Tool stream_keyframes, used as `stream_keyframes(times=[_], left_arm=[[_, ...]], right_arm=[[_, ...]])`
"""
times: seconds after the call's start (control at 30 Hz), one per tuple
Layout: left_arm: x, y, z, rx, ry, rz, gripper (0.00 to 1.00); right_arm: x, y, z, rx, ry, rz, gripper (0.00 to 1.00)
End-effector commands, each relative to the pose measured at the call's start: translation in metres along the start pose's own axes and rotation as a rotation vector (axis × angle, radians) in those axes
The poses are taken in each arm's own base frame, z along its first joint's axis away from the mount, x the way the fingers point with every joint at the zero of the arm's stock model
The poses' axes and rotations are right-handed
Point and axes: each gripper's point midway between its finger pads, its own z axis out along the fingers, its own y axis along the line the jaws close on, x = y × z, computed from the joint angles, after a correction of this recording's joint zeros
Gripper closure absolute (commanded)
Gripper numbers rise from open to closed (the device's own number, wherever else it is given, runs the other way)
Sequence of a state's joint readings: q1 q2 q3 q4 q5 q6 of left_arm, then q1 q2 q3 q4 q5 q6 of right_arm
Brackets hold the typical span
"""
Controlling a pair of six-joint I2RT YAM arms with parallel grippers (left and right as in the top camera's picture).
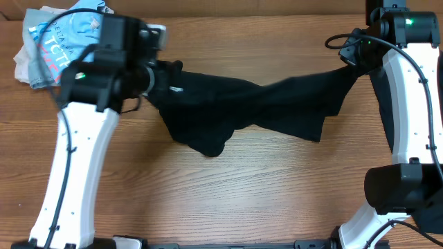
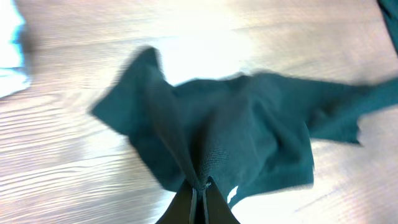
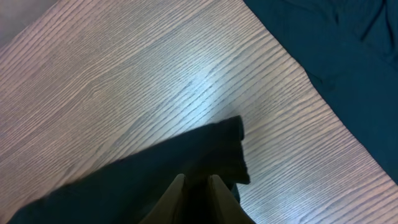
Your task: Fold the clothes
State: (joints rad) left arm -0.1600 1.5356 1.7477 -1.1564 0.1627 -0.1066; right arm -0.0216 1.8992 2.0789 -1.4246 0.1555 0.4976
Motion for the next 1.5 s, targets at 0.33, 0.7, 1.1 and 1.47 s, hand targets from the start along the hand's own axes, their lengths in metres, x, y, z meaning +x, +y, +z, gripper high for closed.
stream_keyframes(times=[0.33, 0.7, 1.1, 1.47], left_arm=[[-0.013, 0.029, -0.114, -0.191, -0.310, -0.054, 0.96], [0.015, 0.053, -0.054, -0.280, -0.058, -0.158, 0.96], [0.024, 0.068, -0.002, -0.331, 0.097, -0.173, 0.96], [0.023, 0.072, -0.001, -0.353, 0.094, -0.171, 0.96]], right_arm=[[0.007, 0.020, -0.013, -0.124, 0.035, -0.008, 0.55], [0.036, 0.051, 0.007, -0.214, 0.144, -0.153, 0.13], [0.157, 0.106, 0.091, -0.219, 0.436, -0.416, 0.18], [0.235, 0.122, 0.127, -0.193, 0.508, -0.532, 0.27]])
